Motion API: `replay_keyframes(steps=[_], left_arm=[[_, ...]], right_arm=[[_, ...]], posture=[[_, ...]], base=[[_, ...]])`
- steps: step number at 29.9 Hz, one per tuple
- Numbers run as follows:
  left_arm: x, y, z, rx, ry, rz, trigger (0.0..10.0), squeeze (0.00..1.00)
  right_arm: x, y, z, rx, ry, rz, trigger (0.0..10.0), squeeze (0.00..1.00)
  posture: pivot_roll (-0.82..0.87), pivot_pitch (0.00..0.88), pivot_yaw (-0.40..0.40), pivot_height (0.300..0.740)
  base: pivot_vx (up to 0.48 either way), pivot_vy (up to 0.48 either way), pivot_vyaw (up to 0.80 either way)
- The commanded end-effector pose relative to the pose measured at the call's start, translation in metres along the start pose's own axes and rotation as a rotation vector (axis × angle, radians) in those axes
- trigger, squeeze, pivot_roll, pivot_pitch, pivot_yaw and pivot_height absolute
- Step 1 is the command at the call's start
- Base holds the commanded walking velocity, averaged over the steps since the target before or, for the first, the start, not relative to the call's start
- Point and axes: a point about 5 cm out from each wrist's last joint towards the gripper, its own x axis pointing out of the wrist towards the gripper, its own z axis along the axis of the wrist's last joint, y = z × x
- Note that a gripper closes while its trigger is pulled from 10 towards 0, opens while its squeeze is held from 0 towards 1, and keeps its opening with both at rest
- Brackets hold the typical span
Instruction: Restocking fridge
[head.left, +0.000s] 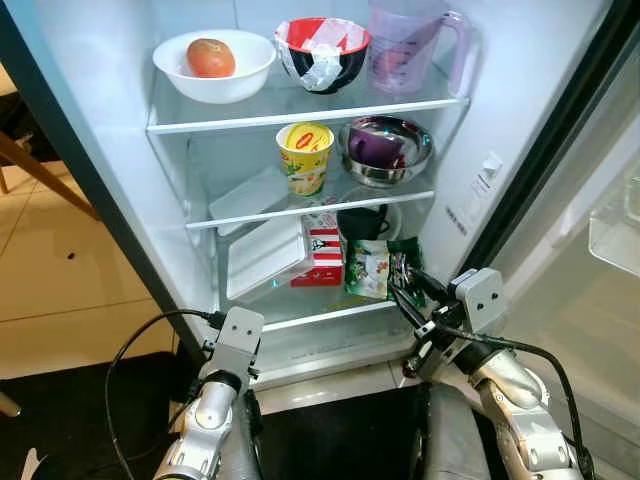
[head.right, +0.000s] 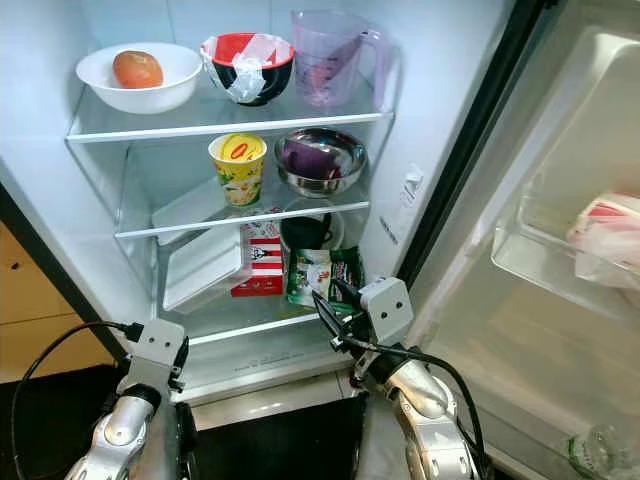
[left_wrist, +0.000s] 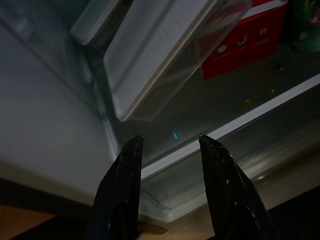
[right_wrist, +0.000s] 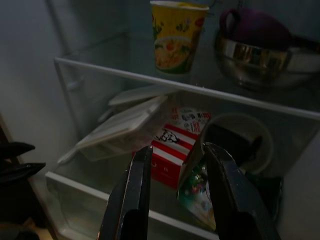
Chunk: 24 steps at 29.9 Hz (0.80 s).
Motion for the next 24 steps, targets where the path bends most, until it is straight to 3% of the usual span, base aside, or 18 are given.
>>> replay_keyframes(steps=[1, 24], left_arm=[[-0.0009, -0.0067, -0.0045, -0.009, 0.027, -0.012, 10.0, 0.00], [-0.0023, -0.0066, -0.0084, -0.003, 0.043, -0.011, 10.0, 0.00]], right_arm=[[-0.0085, 0.0006, -0.0203, 0.021, 0.091, -0.011, 10.0, 0.00], [-0.0123, 0.0065, -0.0300, 0.028, 0.147, -0.003, 10.0, 0.00]], posture=[[-0.01, 0.036, -0.072, 0.511], [-0.01, 0.032, -0.069, 0.614]], base=[[0.000, 0.000, 0.00], [0.000, 0.000, 0.00]])
